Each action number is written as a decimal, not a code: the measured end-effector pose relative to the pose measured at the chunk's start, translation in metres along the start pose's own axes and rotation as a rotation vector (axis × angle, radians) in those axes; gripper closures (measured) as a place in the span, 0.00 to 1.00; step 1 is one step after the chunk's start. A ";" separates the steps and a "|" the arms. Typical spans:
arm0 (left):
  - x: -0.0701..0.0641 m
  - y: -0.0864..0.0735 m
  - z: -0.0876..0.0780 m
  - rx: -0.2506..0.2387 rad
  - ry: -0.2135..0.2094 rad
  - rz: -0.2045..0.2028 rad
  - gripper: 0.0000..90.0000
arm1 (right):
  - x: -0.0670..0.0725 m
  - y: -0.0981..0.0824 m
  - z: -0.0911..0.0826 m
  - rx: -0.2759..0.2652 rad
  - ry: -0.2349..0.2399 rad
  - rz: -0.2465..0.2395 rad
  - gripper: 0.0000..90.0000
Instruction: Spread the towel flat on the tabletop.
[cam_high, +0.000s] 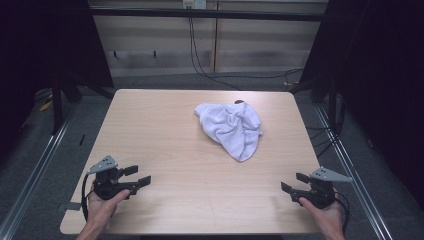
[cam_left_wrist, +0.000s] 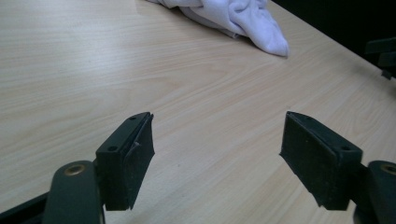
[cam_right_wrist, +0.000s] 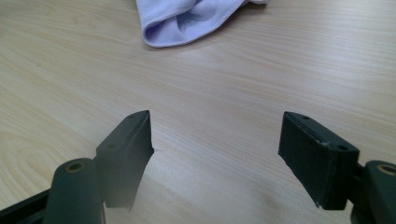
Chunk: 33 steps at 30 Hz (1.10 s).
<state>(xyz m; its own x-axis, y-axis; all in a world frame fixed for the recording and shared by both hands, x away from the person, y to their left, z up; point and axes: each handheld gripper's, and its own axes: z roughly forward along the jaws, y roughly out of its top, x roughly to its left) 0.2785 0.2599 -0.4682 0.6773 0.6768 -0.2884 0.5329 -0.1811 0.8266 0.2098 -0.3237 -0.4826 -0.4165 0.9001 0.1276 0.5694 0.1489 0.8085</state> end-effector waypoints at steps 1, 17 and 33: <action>0.000 0.000 0.001 0.002 -0.005 0.001 0.28 | 0.000 0.000 0.001 -0.002 0.007 -0.001 0.28; -0.004 0.001 0.008 0.032 -0.044 0.009 0.28 | 0.031 0.026 0.033 0.063 0.114 -0.115 0.33; -0.001 0.002 0.009 0.033 -0.046 0.020 0.29 | 0.012 0.113 0.136 0.117 0.244 -0.116 0.42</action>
<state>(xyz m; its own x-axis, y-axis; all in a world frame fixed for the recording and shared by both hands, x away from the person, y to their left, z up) 0.2832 0.2525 -0.4709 0.7105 0.6392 -0.2943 0.5347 -0.2186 0.8163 0.3657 -0.2407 -0.4682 -0.6338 0.7512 0.1841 0.5800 0.3042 0.7556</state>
